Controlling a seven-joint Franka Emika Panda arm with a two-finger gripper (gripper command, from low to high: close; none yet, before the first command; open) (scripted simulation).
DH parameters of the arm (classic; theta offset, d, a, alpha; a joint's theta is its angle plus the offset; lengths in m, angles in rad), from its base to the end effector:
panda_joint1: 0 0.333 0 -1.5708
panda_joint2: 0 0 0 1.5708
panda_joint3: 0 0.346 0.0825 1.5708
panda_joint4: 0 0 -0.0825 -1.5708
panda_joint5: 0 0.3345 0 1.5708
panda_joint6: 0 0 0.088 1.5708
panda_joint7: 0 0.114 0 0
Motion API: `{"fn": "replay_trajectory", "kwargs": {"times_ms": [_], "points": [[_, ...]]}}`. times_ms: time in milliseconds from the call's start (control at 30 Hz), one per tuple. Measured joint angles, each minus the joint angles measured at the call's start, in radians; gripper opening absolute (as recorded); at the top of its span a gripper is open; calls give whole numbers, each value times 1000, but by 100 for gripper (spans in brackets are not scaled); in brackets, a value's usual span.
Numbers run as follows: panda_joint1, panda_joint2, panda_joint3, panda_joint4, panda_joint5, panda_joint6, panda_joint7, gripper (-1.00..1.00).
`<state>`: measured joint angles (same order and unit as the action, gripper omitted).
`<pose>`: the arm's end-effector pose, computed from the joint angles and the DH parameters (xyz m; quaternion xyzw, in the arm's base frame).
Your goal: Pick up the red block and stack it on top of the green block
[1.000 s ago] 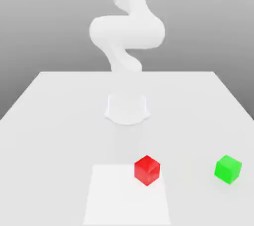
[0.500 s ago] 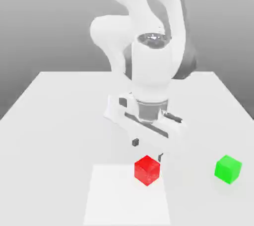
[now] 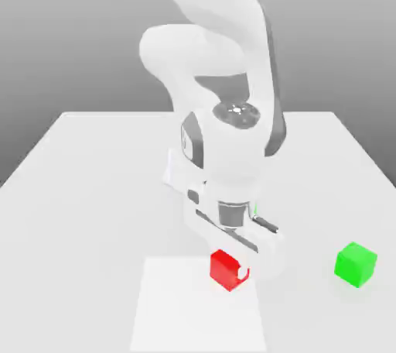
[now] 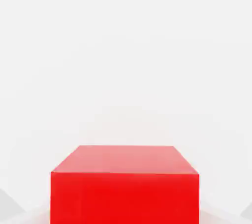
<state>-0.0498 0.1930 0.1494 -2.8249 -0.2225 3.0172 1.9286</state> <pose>0.3533 0.0537 0.2220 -0.6927 0.7212 -0.0009 0.0021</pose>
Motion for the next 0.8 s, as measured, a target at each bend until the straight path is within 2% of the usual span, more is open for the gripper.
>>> {"fn": "replay_trajectory", "kwargs": {"times_ms": [100,200,300,533,767,800], "points": [[-38,-80,64,-12,101,-65,-73,-100],[-34,-166,87,-26,198,-135,-143,-100],[8,-230,100,-22,249,-204,-195,-100],[340,-172,260,194,205,-367,-362,-100],[388,-2,195,234,42,-246,-269,-100],[396,24,182,235,17,-225,-252,100]]}}
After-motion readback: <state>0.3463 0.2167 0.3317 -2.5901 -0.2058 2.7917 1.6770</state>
